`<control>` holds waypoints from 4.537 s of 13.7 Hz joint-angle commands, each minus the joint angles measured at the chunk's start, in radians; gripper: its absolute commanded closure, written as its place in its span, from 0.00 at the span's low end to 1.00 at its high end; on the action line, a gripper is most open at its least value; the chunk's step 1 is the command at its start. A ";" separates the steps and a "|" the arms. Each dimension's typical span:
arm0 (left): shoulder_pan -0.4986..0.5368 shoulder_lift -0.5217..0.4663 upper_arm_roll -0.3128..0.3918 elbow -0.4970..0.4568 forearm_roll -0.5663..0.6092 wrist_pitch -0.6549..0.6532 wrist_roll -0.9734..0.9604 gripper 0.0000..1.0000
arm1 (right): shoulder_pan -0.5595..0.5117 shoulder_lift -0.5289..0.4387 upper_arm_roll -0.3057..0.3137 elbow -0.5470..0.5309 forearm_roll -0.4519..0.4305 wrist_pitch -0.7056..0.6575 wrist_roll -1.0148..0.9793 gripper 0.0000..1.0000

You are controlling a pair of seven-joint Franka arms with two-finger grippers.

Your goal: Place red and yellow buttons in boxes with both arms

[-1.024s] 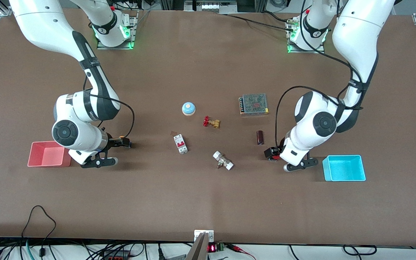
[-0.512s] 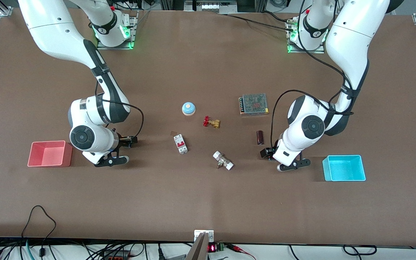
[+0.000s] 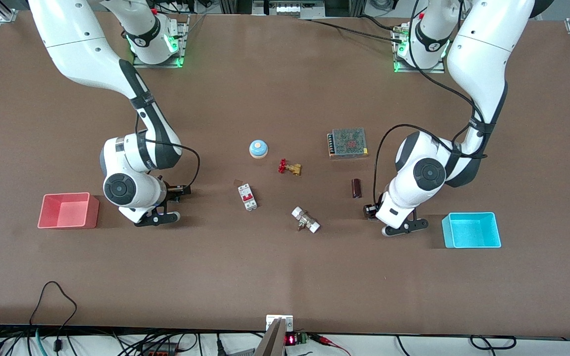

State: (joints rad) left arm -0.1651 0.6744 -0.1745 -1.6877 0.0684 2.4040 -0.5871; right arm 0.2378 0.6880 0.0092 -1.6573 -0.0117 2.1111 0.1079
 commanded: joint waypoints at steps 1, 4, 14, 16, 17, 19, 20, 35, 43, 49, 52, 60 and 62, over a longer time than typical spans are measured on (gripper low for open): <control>-0.021 -0.001 0.009 0.014 0.024 -0.011 -0.034 0.43 | -0.001 -0.015 0.000 -0.019 0.003 0.003 0.013 0.00; -0.024 -0.002 0.010 0.014 0.024 -0.011 -0.045 0.59 | -0.002 -0.016 0.000 -0.018 0.001 -0.014 0.012 0.18; -0.004 -0.108 0.081 0.029 0.024 -0.088 0.012 0.75 | -0.012 -0.091 -0.014 0.046 0.001 -0.020 0.003 0.69; 0.022 -0.111 0.102 0.069 0.024 -0.144 0.082 0.75 | -0.049 -0.120 -0.032 0.097 -0.004 -0.060 0.000 0.69; 0.054 -0.113 0.102 0.091 0.024 -0.178 0.131 0.75 | -0.079 -0.131 -0.052 0.116 -0.004 -0.066 -0.008 0.69; 0.116 -0.127 0.102 0.111 0.024 -0.215 0.243 0.75 | -0.150 -0.133 -0.063 0.122 -0.023 -0.069 -0.039 0.69; 0.151 -0.131 0.101 0.111 0.024 -0.215 0.301 0.75 | -0.181 -0.130 -0.064 0.120 -0.025 -0.069 -0.068 0.70; 0.306 0.027 0.101 0.100 0.010 -0.076 0.532 0.63 | -0.383 -0.041 -0.069 0.126 -0.076 -0.054 -0.418 0.71; 0.309 0.014 0.099 0.109 0.008 -0.075 0.521 0.18 | -0.396 0.008 -0.069 0.126 -0.073 0.000 -0.438 0.71; 0.305 -0.142 0.090 0.088 0.011 -0.111 0.529 0.00 | -0.397 0.044 -0.069 0.126 -0.073 0.046 -0.450 0.70; 0.299 -0.257 0.084 0.048 0.017 -0.164 0.541 0.00 | -0.400 0.057 -0.069 0.126 -0.070 0.064 -0.450 0.66; 0.302 -0.548 0.032 0.030 0.013 -0.445 0.602 0.00 | -0.405 0.038 -0.064 0.168 -0.053 0.050 -0.445 0.00; 0.300 -0.596 0.023 0.030 0.010 -0.499 0.601 0.00 | -0.403 -0.017 -0.060 0.168 -0.030 0.008 -0.445 0.00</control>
State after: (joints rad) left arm 0.1281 0.1431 -0.1389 -1.6169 0.0763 1.9379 -0.0092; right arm -0.1538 0.7293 -0.0684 -1.4847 -0.0650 2.1682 -0.3268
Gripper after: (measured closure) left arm 0.000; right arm 0.000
